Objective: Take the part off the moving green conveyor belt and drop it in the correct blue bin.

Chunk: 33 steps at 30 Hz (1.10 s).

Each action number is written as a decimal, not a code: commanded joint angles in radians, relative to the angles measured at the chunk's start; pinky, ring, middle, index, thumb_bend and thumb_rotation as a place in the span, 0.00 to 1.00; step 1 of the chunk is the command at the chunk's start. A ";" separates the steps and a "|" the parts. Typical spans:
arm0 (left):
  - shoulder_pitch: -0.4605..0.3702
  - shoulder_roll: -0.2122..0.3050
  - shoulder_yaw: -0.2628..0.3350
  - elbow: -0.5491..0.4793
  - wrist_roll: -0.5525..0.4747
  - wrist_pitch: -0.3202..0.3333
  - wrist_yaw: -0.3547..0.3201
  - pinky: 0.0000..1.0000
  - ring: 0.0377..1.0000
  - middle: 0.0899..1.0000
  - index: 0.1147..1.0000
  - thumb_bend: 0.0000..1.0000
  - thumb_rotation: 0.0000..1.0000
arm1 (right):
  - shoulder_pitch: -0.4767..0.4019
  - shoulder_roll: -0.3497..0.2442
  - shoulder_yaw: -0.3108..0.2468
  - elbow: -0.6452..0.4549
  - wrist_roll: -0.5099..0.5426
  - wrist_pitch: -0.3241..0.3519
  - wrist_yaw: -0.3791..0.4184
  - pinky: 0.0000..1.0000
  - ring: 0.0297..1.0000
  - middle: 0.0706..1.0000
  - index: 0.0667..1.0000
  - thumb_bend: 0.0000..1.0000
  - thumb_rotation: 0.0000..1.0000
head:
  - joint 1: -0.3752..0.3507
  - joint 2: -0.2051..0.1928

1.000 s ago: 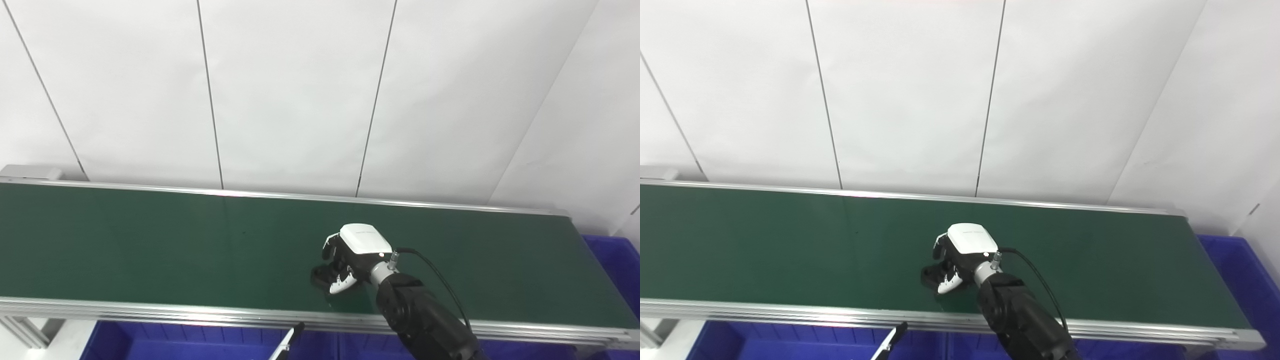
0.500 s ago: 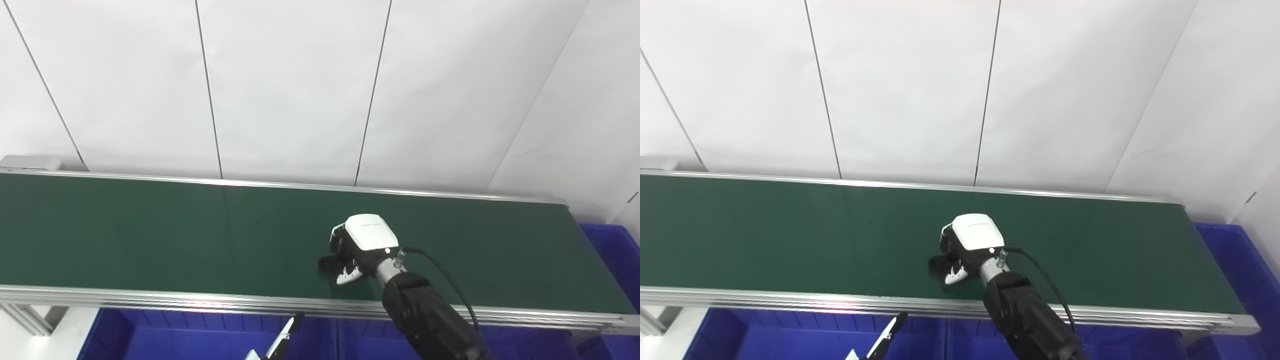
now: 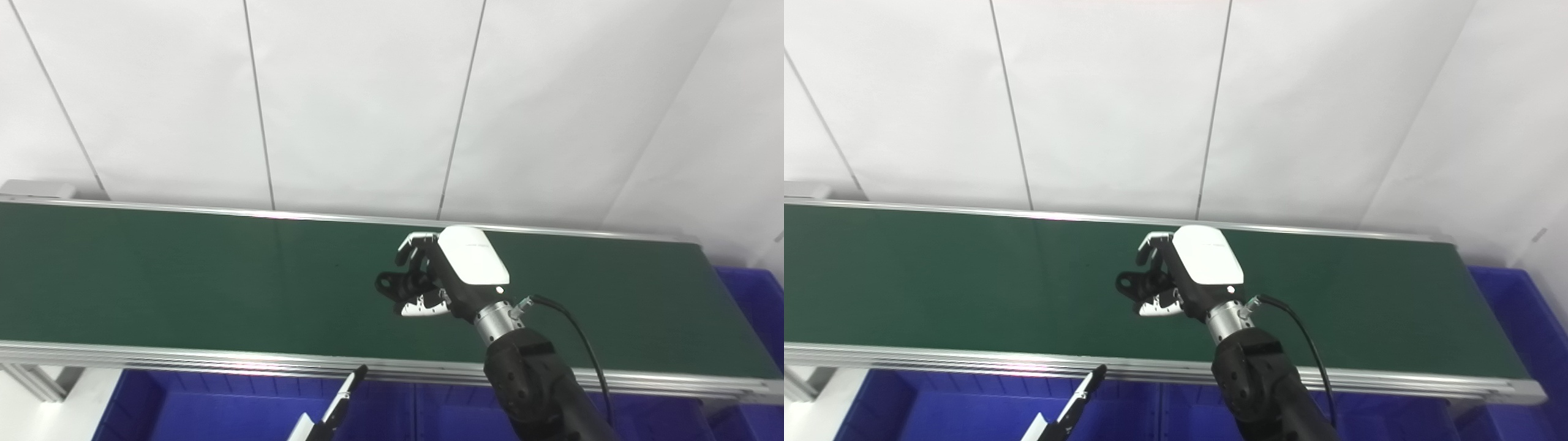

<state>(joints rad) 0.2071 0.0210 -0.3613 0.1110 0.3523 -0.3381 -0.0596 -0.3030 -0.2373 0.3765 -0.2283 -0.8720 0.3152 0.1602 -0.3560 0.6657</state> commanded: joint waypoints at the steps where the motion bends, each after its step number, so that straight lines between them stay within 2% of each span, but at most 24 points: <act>1: 0.000 -0.004 0.004 -0.042 -0.017 -0.010 0.003 0.99 1.00 1.00 1.00 0.75 1.00 | 0.013 0.003 -0.034 -0.077 -0.003 0.040 0.023 0.19 0.39 0.46 0.45 0.52 0.00 | 0.000 0.000; 3: -0.007 -0.005 0.010 -0.033 -0.028 -0.026 0.008 0.98 1.00 1.00 1.00 0.75 1.00 | 0.067 -0.002 -0.062 -0.111 0.006 0.033 0.019 0.20 0.40 0.46 0.45 0.52 0.00 | 0.009 0.010; 5: -0.012 -0.006 0.018 -0.041 -0.038 -0.011 0.006 0.97 0.99 1.00 0.99 0.75 0.99 | 0.134 -0.005 -0.091 -0.132 0.025 0.027 0.013 0.19 0.40 0.46 0.45 0.52 0.00 | 0.025 0.028; 6: -0.014 -0.007 0.023 -0.048 -0.039 0.000 0.005 0.96 0.99 1.00 0.99 0.76 0.99 | 0.164 -0.007 -0.105 -0.139 0.038 0.018 0.009 0.18 0.36 0.45 0.45 0.52 0.00 | 0.034 0.035; 7: -0.016 -0.009 0.027 -0.054 -0.041 0.011 0.003 0.95 0.99 1.00 0.99 0.77 0.98 | 0.192 -0.009 -0.116 -0.143 0.049 0.010 0.005 0.16 0.24 0.44 0.45 0.52 0.00 | 0.041 0.041; 9: -0.024 -0.010 0.034 -0.064 -0.042 0.030 -0.003 0.95 0.98 1.00 0.99 0.77 0.98 | 0.240 -0.015 -0.131 -0.145 0.061 -0.001 0.002 0.16 0.22 0.43 0.45 0.53 0.00 | 0.063 0.058; 16: -0.082 -0.015 0.046 -0.075 -0.064 0.096 -0.022 0.96 0.99 1.00 0.99 0.73 0.95 | 0.403 -0.027 -0.167 -0.059 0.132 -0.056 -0.062 0.20 0.26 0.43 0.45 0.53 0.00 | 0.122 0.084; 19: -0.086 -0.020 0.045 -0.080 -0.069 0.111 -0.025 0.95 0.99 1.00 0.99 0.72 0.94 | 0.425 -0.042 -0.165 -0.002 0.137 -0.089 -0.090 0.21 0.28 0.44 0.45 0.52 0.00 | 0.136 0.102; 24: -0.066 -0.030 0.044 -0.111 -0.050 0.136 -0.008 0.95 0.98 1.00 0.99 0.71 0.94 | 0.432 -0.058 -0.154 0.083 0.129 -0.092 -0.102 0.20 0.27 0.43 0.45 0.52 0.00 | 0.157 0.119; 25: -0.060 -0.031 0.044 -0.119 -0.048 0.142 -0.008 0.95 0.98 0.99 0.98 0.71 0.94 | 0.430 -0.061 -0.149 0.095 0.124 -0.088 -0.102 0.23 0.30 0.39 0.47 0.52 0.00 | 0.157 0.119; 27: -0.053 -0.031 0.045 -0.129 -0.050 0.148 -0.007 0.95 0.98 0.99 0.98 0.71 0.94 | 0.423 -0.066 -0.138 0.124 0.115 -0.077 -0.098 0.25 0.32 0.37 0.48 0.52 0.00 | 0.157 0.121; 29: -0.047 -0.033 0.046 -0.131 -0.052 0.145 -0.005 0.95 0.98 0.99 0.98 0.69 0.94 | 0.411 -0.074 -0.120 0.159 0.099 -0.066 -0.089 0.27 0.34 0.38 0.48 0.52 0.00 | 0.157 0.121; 32: -0.039 -0.030 0.046 -0.133 -0.046 0.138 -0.002 0.95 0.98 0.99 0.98 0.69 0.95 | 0.398 -0.085 -0.089 0.195 0.078 -0.054 -0.068 0.22 0.29 0.43 0.46 0.52 0.00 | 0.154 0.115; 33: -0.037 -0.030 0.046 -0.136 -0.046 0.138 -0.003 0.95 0.98 0.99 0.98 0.69 0.95 | 0.397 -0.086 -0.082 0.200 0.076 -0.051 -0.064 0.24 0.31 0.43 0.46 0.52 0.00 | 0.154 0.115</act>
<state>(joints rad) 0.1714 0.0012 -0.3159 0.0114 0.3037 -0.1807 -0.0800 0.1090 -0.3111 0.2904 -0.0123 -0.7782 0.2734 0.1016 -0.2025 0.7793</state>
